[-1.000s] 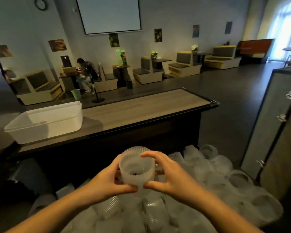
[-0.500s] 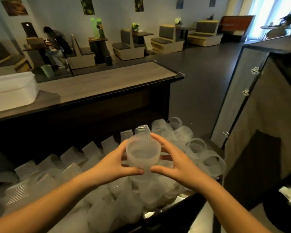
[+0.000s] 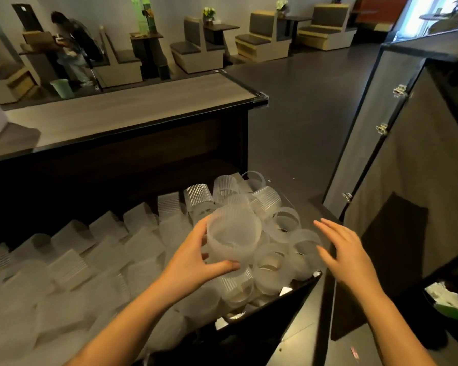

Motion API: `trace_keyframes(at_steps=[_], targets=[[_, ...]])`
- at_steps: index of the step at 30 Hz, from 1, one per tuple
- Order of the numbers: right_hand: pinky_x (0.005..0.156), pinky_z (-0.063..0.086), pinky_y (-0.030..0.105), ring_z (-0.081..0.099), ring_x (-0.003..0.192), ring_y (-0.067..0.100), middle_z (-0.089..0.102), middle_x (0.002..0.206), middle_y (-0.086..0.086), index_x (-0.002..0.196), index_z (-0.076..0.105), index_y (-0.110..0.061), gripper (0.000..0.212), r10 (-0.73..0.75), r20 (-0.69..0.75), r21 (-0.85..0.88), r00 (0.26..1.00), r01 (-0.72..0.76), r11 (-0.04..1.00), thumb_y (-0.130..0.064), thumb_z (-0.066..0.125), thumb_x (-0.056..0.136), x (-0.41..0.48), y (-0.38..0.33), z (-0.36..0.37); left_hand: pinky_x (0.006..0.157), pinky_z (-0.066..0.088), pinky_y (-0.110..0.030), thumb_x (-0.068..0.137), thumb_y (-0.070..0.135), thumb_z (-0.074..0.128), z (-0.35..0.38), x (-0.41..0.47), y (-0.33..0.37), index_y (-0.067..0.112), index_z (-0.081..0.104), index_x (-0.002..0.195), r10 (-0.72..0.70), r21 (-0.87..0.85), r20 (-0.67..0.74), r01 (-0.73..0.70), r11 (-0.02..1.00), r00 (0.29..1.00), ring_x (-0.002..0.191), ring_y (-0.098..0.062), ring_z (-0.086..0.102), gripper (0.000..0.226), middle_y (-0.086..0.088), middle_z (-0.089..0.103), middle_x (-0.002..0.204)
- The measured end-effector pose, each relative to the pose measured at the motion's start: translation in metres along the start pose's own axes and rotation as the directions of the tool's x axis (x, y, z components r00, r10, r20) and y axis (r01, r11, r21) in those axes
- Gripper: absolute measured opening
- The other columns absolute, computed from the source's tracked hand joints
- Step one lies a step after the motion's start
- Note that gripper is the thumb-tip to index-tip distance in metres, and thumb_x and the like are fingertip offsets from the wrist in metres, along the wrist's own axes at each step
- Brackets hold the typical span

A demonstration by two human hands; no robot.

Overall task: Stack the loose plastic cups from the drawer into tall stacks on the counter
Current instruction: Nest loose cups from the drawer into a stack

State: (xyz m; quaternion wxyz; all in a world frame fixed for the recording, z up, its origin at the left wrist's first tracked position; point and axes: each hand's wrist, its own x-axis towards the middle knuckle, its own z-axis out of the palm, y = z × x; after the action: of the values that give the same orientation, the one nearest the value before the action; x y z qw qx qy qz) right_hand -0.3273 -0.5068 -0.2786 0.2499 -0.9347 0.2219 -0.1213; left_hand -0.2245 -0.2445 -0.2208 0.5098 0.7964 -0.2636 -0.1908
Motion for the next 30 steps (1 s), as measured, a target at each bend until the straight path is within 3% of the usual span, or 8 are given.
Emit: trace_keyframes(at_steps=[3, 10, 12, 14, 18, 22, 26, 30], targets=[[0.107, 0.029, 0.032, 0.028, 0.134, 0.014, 0.039, 0.143, -0.007, 0.136, 0.040, -0.028, 0.048, 0.036, 0.018, 0.000, 0.999, -0.036, 0.999, -0.024, 0.053, 0.091, 0.004, 0.008, 0.010, 0.091, 0.049, -0.025, 0.056, 0.050, 0.081, 0.008, 0.003, 0.000, 0.057, 0.030, 0.117, -0.044, -0.074, 0.012, 0.045, 0.996, 0.999, 0.118, 0.002, 0.047, 0.081, 0.026, 0.046, 0.127], [0.102, 0.035, 0.034, 0.037, 0.129, 0.018, 0.049, 0.136, -0.001, 0.127, 0.054, -0.023, 0.034, 0.024, -0.040, 0.005, 0.999, -0.023, 1.000, -0.017, 0.045, 0.094, 0.018, 0.015, 0.029, 0.100, 0.046, -0.036, 0.047, 0.061, 0.074, 0.019, 0.005, -0.007, 0.063, 0.026, 0.115, -0.082, -0.071, 0.013, 0.082, 0.994, 0.997, 0.121, -0.002, 0.045, 0.084, 0.026, 0.043, 0.128], [0.100, 0.036, 0.033, 0.041, 0.126, 0.018, 0.052, 0.132, 0.000, 0.124, 0.056, -0.022, 0.034, 0.000, -0.092, 0.062, 0.996, 0.005, 0.998, -0.013, 0.046, 0.093, 0.021, 0.013, 0.027, 0.099, 0.046, -0.034, 0.047, 0.061, 0.075, 0.020, 0.005, -0.009, 0.062, 0.026, 0.117, -0.081, -0.077, 0.004, 0.081, 0.994, 0.997, 0.122, -0.001, 0.045, 0.085, 0.025, 0.043, 0.130], [0.097, 0.035, 0.030, 0.043, 0.121, 0.016, 0.053, 0.126, 0.000, 0.121, 0.057, -0.022, 0.033, 0.020, -0.179, 0.206, 0.984, 0.018, 0.978, -0.009, 0.048, 0.092, 0.024, 0.007, 0.019, 0.093, 0.047, -0.019, 0.049, 0.060, 0.079, 0.020, 0.005, -0.009, 0.061, 0.027, 0.118, -0.059, -0.064, -0.012, 0.058, 0.996, 0.998, 0.119, 0.003, 0.045, 0.086, 0.024, 0.042, 0.131], [0.084, 0.036, 0.016, 0.046, 0.099, -0.006, 0.052, 0.109, -0.013, 0.115, 0.055, -0.028, 0.028, 0.112, -0.297, 0.519, 0.948, 0.062, 0.852, -0.015, 0.046, 0.092, 0.028, -0.023, -0.015, 0.086, 0.039, -0.006, 0.055, 0.057, 0.077, 0.019, 0.006, -0.008, 0.071, 0.026, 0.115, 0.019, 0.062, -0.032, -0.017, 0.998, 0.999, 0.116, 0.016, 0.038, 0.080, 0.033, 0.036, 0.127], [0.073, 0.047, 0.022, 0.058, 0.089, 0.000, 0.062, 0.092, -0.013, 0.094, 0.061, -0.033, 0.022, 0.100, -0.048, 0.810, 0.994, -0.020, 0.585, -0.015, 0.049, 0.091, 0.027, -0.063, -0.044, 0.089, 0.033, -0.003, 0.060, 0.048, 0.079, 0.021, 0.008, -0.010, 0.060, 0.027, 0.121, 0.046, 0.145, -0.026, -0.042, 0.989, 0.999, 0.118, 0.016, 0.033, 0.081, 0.033, 0.034, 0.126], [0.063, 0.047, 0.007, 0.059, 0.074, -0.008, 0.065, 0.083, -0.011, 0.085, 0.061, -0.033, 0.024, -0.146, 0.210, 0.675, 0.967, -0.035, 0.737, -0.012, 0.051, 0.089, 0.026, -0.091, -0.038, 0.091, 0.032, -0.004, 0.057, 0.049, 0.077, 0.021, 0.010, -0.013, 0.056, 0.029, 0.124, 0.054, 0.184, 0.001, -0.053, 0.982, 0.999, 0.119, 0.015, 0.033, 0.083, 0.031, 0.034, 0.125], [0.069, 0.038, 0.002, 0.053, 0.083, -0.010, 0.059, 0.089, -0.020, 0.084, 0.057, -0.043, 0.027, -0.214, 0.221, 0.473, 0.951, 0.087, 0.877, -0.017, 0.052, 0.090, 0.030, -0.095, -0.023, 0.085, 0.027, 0.003, 0.061, 0.037, 0.081, 0.019, 0.011, -0.012, 0.057, 0.030, 0.119, 0.087, 0.285, 0.036, -0.094, 0.954, 0.996, 0.113, 0.018, 0.032, 0.079, 0.028, 0.033, 0.122]])
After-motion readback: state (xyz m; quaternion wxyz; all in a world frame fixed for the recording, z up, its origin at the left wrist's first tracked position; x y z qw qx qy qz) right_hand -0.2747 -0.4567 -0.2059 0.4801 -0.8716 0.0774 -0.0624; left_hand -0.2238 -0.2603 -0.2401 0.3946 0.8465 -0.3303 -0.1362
